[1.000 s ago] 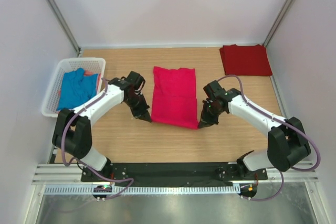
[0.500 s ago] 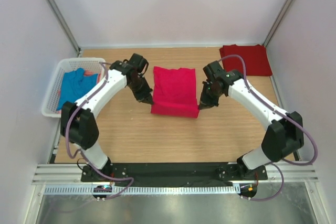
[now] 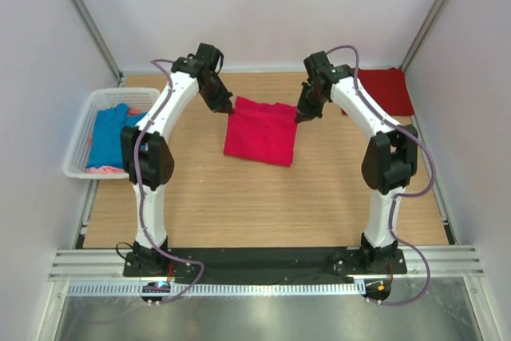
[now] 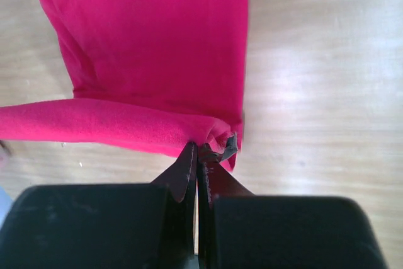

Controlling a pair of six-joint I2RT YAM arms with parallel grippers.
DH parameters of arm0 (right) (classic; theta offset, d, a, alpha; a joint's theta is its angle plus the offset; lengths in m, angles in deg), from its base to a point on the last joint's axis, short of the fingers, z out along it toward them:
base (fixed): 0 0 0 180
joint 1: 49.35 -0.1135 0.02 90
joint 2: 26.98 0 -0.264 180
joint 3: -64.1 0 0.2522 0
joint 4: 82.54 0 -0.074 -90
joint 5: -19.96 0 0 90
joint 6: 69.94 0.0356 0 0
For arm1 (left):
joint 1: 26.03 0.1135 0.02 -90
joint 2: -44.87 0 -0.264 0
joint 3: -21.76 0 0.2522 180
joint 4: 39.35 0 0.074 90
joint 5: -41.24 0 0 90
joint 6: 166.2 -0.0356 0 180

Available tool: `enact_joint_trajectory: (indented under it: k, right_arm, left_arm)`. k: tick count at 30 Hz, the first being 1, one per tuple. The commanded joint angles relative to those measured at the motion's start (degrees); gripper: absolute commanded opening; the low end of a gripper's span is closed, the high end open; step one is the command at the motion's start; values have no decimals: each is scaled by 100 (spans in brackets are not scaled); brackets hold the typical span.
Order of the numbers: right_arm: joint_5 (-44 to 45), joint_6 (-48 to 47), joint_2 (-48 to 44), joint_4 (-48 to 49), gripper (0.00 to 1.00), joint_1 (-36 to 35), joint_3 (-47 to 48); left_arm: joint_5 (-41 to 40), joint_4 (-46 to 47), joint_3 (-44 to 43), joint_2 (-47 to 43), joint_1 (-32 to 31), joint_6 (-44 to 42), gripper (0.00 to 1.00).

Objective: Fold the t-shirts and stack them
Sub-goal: Fold the tshirt

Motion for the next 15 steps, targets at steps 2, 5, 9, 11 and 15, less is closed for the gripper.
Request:
enact_joint_trajectory:
  k: [2,5,9,11,15]
  right_arm:
    - [-30,-174,420,187,1,168,851]
    - [-135,-87,745,294,1,335,1220]
    - [-180,46,1009,496,1,546,1432]
    - [-293,81,1106,784,1,608,1414]
    - [-452,133,1352,1155,1,740,1502]
  left_arm:
    - [-262,1068,-295,271,143,15,0]
    - [-1,1877,-233,455,177,182,0]
    - [449,2667,-610,1016,257,288,0]
    - [519,2792,-769,1193,283,358,0]
    - [607,3143,-954,1562,441,595,0]
